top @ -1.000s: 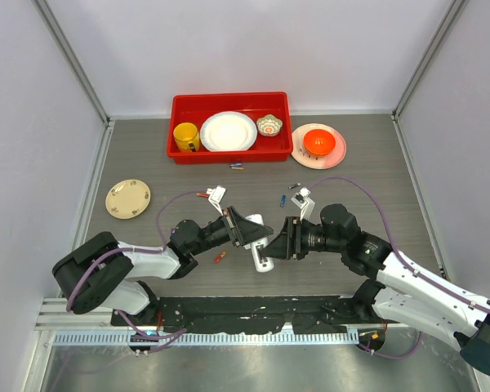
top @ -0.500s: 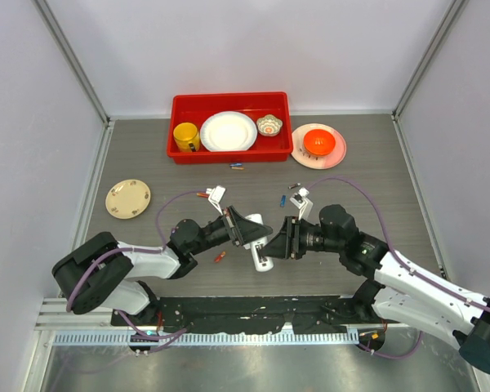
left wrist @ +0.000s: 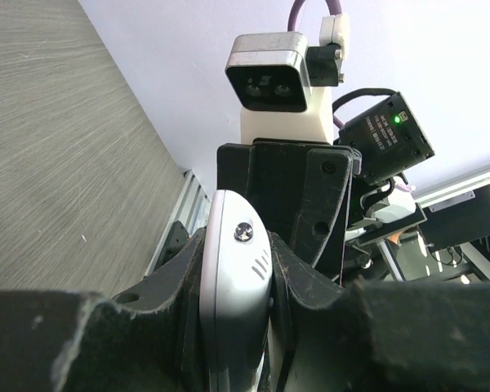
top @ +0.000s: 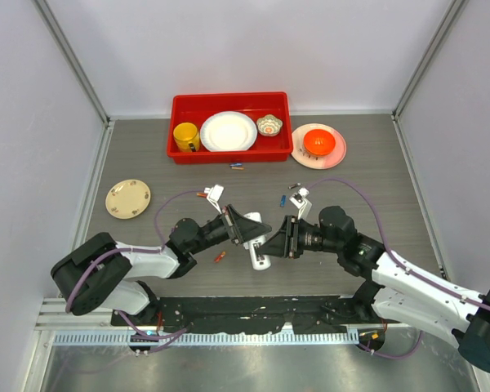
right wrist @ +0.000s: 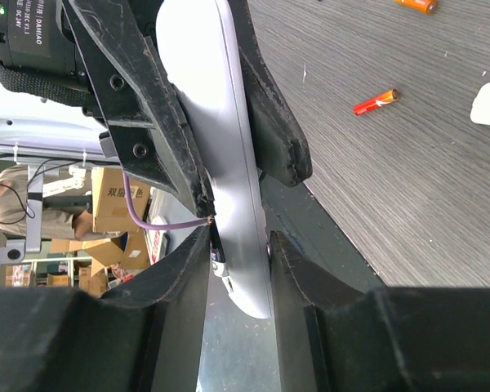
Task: Load the batteries into the remote control
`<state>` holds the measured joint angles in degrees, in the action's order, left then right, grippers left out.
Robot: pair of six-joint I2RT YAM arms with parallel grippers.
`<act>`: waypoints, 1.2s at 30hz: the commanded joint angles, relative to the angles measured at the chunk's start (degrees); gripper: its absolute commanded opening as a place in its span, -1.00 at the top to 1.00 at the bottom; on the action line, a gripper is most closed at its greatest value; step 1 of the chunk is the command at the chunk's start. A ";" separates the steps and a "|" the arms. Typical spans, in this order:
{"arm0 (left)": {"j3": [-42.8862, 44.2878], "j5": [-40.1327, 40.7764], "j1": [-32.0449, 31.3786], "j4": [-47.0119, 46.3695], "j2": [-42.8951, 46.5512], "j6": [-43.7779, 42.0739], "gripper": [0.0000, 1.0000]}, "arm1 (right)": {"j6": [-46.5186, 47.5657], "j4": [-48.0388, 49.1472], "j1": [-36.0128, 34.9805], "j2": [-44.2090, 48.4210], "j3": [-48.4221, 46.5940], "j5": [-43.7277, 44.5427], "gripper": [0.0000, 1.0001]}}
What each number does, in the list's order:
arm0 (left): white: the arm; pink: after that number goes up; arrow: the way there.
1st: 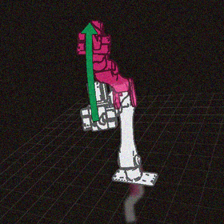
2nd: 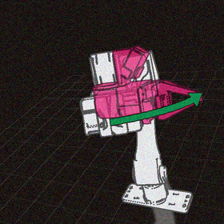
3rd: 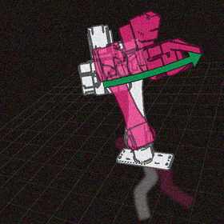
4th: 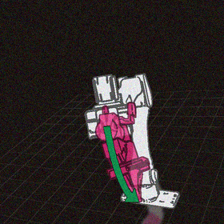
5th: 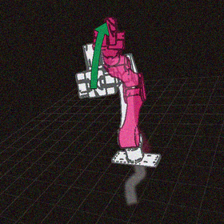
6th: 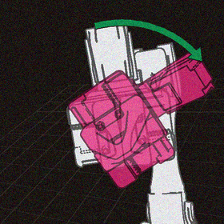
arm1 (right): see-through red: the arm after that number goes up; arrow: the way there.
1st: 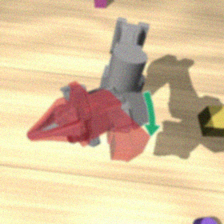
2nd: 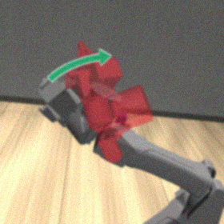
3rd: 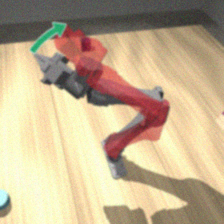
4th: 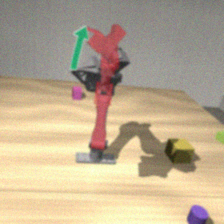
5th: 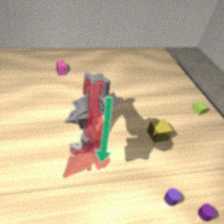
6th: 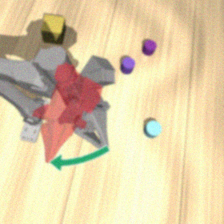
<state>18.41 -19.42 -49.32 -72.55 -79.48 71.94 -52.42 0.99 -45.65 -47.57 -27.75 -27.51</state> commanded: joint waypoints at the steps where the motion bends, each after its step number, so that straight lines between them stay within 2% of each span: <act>1: 1.71 0.61 -0.43 -16.04 2.40 0.92 1.00 | -2.15 4.36 0.12 -0.68 1.29 5.00 0.33; 9: 1.36 1.75 -0.95 -16.04 1.96 0.48 1.00 | -4.35 8.32 0.21 -2.52 1.47 7.38 0.52; 20: 1.36 3.95 -2.97 -16.04 -0.41 -0.75 1.00 | -6.20 10.43 0.12 -4.19 0.77 11.95 0.63; 28: 1.27 3.86 -3.24 -16.04 -0.76 -1.19 1.00 | -6.46 11.92 0.12 -5.69 0.68 11.42 0.62; 36: 1.36 3.34 -3.15 -16.04 -0.67 -1.28 1.00 | -4.80 9.12 0.12 -6.04 -0.99 8.70 0.43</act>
<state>18.41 -11.25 -49.76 -72.12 -80.51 71.13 -57.60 9.34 -46.13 -52.64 -26.24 -23.49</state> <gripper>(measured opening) 0.307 0.322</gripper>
